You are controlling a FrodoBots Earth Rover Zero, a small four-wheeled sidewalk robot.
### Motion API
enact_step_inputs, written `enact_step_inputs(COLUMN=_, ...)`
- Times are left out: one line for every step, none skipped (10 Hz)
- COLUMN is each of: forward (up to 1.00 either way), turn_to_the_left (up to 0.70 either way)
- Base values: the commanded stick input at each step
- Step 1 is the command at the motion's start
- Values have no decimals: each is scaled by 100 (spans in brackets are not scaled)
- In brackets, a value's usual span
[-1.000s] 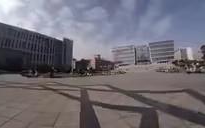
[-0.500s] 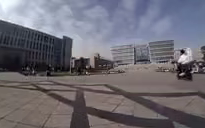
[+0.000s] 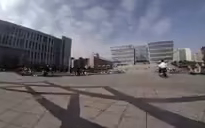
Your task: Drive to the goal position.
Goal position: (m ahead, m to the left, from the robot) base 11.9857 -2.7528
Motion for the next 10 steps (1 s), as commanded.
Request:
enact_step_inputs(forward=85, turn_to_the_left=0)
enact_step_inputs(forward=85, turn_to_the_left=0)
enact_step_inputs(forward=85, turn_to_the_left=0)
enact_step_inputs(forward=85, turn_to_the_left=0)
enact_step_inputs(forward=85, turn_to_the_left=0)
enact_step_inputs(forward=85, turn_to_the_left=0)
enact_step_inputs(forward=85, turn_to_the_left=0)
enact_step_inputs(forward=85, turn_to_the_left=0)
enact_step_inputs(forward=85, turn_to_the_left=0)
enact_step_inputs(forward=85, turn_to_the_left=0)
